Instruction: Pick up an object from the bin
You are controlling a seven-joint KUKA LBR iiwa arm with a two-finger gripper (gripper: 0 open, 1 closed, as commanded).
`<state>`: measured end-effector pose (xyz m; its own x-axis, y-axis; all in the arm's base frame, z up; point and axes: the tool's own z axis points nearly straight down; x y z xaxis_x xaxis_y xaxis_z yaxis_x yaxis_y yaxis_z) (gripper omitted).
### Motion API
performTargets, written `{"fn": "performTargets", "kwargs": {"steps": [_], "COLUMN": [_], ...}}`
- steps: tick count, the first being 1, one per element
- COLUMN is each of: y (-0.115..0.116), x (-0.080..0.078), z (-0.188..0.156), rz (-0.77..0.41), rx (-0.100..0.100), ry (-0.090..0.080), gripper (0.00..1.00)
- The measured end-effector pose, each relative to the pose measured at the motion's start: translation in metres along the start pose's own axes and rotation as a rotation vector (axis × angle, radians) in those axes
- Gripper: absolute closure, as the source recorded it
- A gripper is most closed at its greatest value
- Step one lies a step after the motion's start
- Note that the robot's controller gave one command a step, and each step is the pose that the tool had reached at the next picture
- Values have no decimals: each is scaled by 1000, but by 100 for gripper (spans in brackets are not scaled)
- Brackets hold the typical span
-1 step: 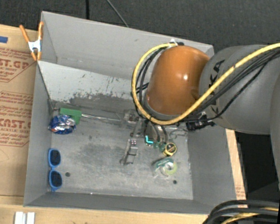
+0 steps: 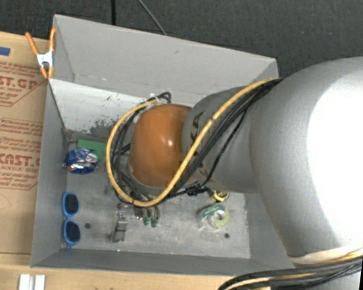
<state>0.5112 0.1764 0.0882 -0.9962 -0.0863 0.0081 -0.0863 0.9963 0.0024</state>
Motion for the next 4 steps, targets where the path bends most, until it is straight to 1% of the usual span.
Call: {"fn": "performTargets", "kwargs": {"steps": [1,2,3,4], "y": [65,66,70,70], "x": [-44,1,18,12], "z": [18,18,17,19], "rz": [-58,-68,-249,-150], "rx": [3,2,1,1], "ry": [-3,-5,-17,-9], "gripper": [0,0,0,0]}}
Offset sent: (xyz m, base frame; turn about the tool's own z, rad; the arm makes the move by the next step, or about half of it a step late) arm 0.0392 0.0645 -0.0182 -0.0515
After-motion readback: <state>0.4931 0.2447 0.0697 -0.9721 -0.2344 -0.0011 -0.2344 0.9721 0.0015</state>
